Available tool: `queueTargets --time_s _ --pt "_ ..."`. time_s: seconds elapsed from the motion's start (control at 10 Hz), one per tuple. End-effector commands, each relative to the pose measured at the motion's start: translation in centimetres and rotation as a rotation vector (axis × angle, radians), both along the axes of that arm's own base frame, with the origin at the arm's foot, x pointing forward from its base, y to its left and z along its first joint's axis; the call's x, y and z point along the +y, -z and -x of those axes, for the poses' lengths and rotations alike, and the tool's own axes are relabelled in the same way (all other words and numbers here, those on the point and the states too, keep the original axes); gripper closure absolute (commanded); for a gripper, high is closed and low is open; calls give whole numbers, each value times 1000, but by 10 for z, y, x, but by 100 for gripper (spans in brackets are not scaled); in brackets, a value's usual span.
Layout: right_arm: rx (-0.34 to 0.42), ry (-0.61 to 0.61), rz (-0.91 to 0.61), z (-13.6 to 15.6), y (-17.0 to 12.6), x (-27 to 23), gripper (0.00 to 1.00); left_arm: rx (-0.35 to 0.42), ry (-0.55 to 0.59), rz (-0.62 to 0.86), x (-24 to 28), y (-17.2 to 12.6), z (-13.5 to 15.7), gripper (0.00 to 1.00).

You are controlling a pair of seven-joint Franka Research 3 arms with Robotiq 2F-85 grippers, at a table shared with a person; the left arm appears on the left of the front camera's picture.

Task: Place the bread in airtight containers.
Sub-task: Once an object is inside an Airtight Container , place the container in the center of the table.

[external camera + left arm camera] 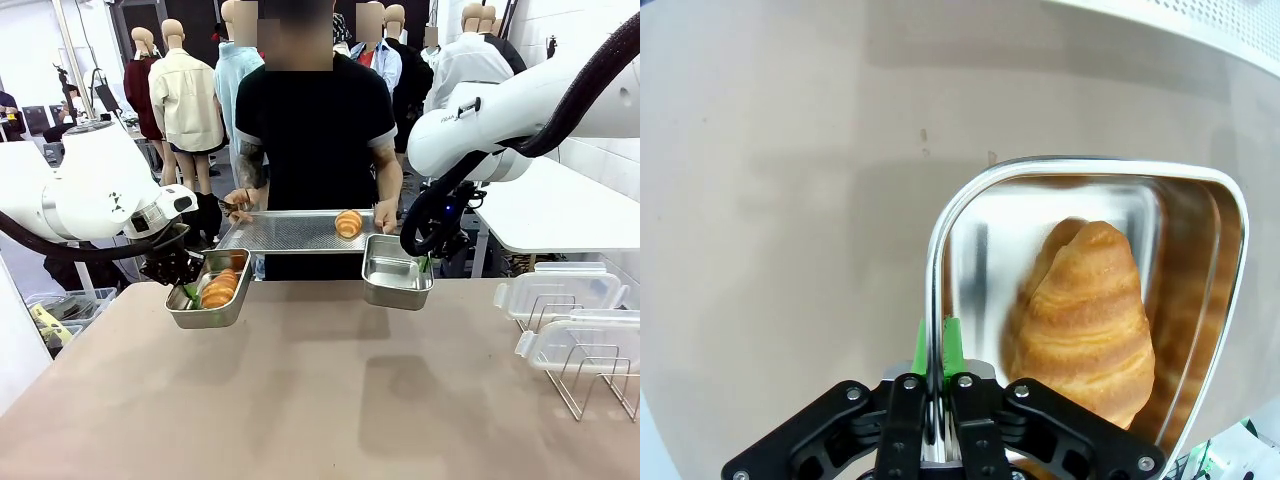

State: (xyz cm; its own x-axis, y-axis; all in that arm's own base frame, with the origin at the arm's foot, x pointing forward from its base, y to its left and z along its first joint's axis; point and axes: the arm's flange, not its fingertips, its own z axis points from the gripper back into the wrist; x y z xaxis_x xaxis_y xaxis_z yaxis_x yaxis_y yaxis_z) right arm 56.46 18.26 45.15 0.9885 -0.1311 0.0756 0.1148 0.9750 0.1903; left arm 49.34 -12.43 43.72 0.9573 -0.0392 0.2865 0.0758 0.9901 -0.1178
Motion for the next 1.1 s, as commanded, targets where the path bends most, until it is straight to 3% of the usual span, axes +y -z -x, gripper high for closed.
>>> queueTargets --time_s 0.0,1.0 --pt "-14 -11 0 4 -2 -1 100 -9 10 -3 1 -4 0 100" --pt "-14 -11 0 4 -2 -1 100 -9 10 -3 1 -4 0 100"
